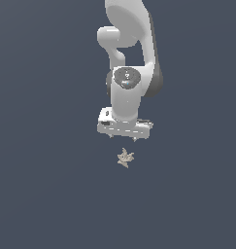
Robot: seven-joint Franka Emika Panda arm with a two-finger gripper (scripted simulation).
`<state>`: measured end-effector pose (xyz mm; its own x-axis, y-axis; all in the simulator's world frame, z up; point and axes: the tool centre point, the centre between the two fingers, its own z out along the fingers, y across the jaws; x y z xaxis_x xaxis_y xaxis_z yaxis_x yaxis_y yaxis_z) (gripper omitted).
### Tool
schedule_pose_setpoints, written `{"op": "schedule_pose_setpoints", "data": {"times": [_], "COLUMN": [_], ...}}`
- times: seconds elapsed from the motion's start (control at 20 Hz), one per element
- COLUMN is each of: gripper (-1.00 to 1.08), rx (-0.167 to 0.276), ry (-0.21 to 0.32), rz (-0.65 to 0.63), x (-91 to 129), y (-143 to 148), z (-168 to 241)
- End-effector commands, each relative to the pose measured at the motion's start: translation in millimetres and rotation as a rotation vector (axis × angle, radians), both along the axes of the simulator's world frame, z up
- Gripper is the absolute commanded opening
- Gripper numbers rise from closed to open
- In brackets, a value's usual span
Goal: Pick up the object and move it to a goal position.
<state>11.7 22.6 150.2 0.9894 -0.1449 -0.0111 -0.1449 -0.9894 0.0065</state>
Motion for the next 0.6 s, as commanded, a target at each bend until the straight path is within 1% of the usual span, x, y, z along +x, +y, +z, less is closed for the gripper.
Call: {"op": "schedule_pose_setpoints", "data": {"times": [0.0,0.55], "gripper": [1.00,1.00], "rx": [0.001,0.003], "ry": [-0.001,-0.009], "rz": [-0.050,-0.306], "x": [5,30], "y": [2,11], "z": [-7,-42]}}
